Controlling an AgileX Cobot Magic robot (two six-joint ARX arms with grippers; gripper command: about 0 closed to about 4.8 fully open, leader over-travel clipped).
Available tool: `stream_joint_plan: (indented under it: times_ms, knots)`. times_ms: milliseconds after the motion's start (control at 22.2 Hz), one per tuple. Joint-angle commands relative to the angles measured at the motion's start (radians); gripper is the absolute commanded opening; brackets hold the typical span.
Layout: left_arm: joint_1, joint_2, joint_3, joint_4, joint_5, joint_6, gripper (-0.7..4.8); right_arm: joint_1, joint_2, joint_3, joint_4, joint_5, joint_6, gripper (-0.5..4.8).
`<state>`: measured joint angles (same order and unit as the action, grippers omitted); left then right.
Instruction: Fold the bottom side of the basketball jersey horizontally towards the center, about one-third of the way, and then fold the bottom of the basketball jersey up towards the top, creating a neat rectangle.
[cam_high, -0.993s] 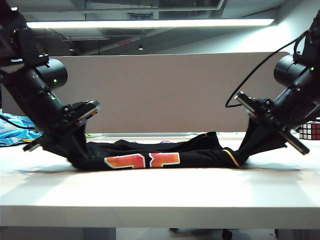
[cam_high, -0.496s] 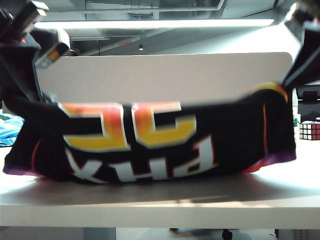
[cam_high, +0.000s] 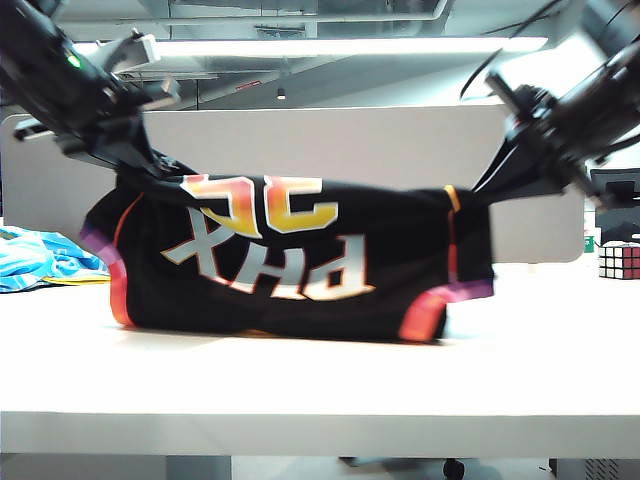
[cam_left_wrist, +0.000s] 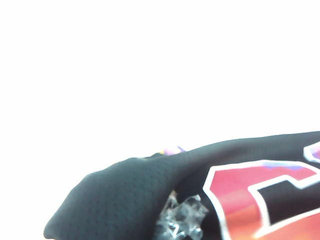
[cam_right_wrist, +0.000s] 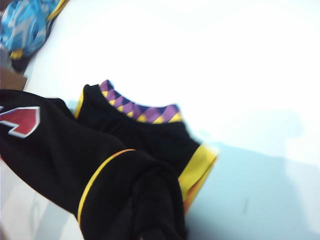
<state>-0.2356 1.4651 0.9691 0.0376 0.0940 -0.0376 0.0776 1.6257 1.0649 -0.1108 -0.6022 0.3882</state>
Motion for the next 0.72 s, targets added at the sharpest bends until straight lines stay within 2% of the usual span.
stream_joint_plan:
  times_ms: [45,90,135,226,271,361,406,587,722]
  knots:
    - [0.013,0.084,0.013,0.222,-0.062,0.005,-0.06,-0.001,0.115,0.124,0.084,0.004,0.005,-0.07]
    - [0.02,0.113,0.02,0.254,-0.071,0.008,-0.01,-0.001,0.148,0.158,0.099,0.004,0.005,0.09]
    - [0.023,0.17,0.044,0.282,-0.075,0.017,0.71,-0.001,0.215,0.228,0.149,-0.002,0.005,1.39]
    - [0.04,0.229,0.087,0.273,-0.071,0.037,2.16,-0.002,0.254,0.285,0.175,0.002,0.008,2.93]
    - [0.049,0.253,0.112,0.253,-0.071,0.057,2.99,-0.002,0.262,0.305,0.178,0.003,0.008,3.29]
    - [0.061,0.279,0.148,0.222,-0.072,0.076,4.01,-0.002,0.267,0.336,0.185,0.017,0.008,3.33]
    - [0.073,0.284,0.163,0.211,-0.072,0.089,4.21,-0.002,0.265,0.34,0.199,0.026,0.008,3.33]
    - [0.109,0.262,0.183,0.207,-0.07,0.086,4.22,-0.01,0.239,0.359,0.205,-0.026,0.016,3.12]
    - [0.116,0.216,0.183,0.121,-0.073,0.088,4.22,-0.01,0.217,0.358,0.143,-0.087,0.017,3.05]
